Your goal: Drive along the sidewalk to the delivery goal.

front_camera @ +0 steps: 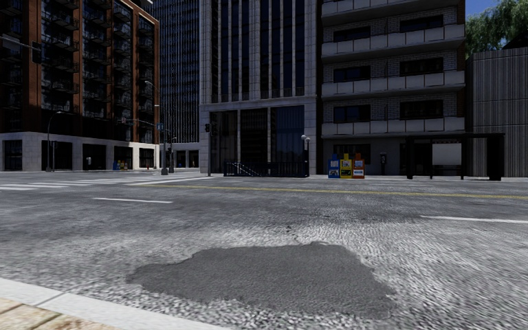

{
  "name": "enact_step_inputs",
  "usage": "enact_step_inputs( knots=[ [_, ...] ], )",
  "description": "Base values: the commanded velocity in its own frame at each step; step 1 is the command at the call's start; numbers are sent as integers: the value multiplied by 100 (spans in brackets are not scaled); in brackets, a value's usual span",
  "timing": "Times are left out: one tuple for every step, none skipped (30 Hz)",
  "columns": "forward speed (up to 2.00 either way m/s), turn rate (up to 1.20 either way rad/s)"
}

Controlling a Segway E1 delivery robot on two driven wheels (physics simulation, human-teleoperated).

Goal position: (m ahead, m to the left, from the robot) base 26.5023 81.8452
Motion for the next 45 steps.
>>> enact_step_inputs(
  knots=[
    [0,0],
    [0,0],
    [0,0],
    [0,0],
    [0,0],
    [0,0],
    [0,0],
    [0,0],
    [0,0],
    [0,0],
    [0,0],
    [0,0],
    [0,0],
    [0,0],
    [0,0],
    [0,0],
    [0,0],
    [0,0],
    [0,0],
    [0,0],
    [0,0],
    [0,0],
    [0,0],
    [0,0],
    [0,0],
    [0,0],
    [0,0],
    [0,0],
    [0,0],
    [0,0],
    [0,0],
    [0,6],
    [-10,12],
    [-21,19],
    [-26,22],
    [-26,22],
    [-27,26],
    [-27,30],
    [-27,33],
    [-27,34],
    [-27,34],
    [-27,34],
    [-27,34],
    [-27,36],
    [-28,39]
  ],
)
